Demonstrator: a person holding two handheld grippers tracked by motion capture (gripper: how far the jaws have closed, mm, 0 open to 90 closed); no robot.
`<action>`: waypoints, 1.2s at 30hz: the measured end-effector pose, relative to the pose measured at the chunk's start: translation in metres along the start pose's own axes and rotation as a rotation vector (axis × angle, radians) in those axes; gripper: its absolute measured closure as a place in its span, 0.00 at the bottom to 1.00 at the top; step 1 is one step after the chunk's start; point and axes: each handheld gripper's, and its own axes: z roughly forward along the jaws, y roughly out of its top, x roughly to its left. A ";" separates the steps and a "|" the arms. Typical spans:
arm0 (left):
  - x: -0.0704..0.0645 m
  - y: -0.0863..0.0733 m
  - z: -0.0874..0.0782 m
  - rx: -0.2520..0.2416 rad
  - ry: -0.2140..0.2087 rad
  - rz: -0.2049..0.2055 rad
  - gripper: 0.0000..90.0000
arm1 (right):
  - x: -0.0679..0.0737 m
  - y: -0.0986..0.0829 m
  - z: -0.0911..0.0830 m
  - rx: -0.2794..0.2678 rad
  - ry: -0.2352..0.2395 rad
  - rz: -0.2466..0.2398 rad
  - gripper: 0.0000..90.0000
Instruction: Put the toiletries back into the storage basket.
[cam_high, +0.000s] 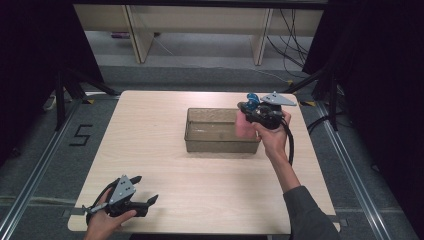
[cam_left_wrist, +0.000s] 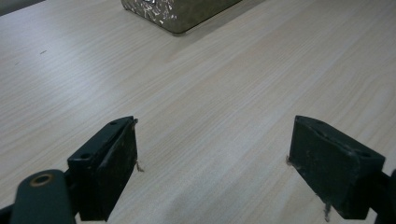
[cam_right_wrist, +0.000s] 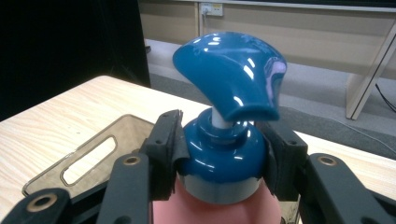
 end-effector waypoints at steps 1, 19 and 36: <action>0.001 0.000 0.001 -0.009 0.002 0.004 0.17 | -0.001 -0.001 0.001 0.000 -0.001 -0.002 0.59; 0.001 0.000 0.000 0.002 0.001 0.004 0.17 | -0.008 -0.018 0.011 0.027 -0.013 0.021 0.59; 0.000 -0.001 0.001 -0.001 0.008 -0.005 0.17 | -0.015 -0.033 0.013 0.042 -0.011 0.017 0.59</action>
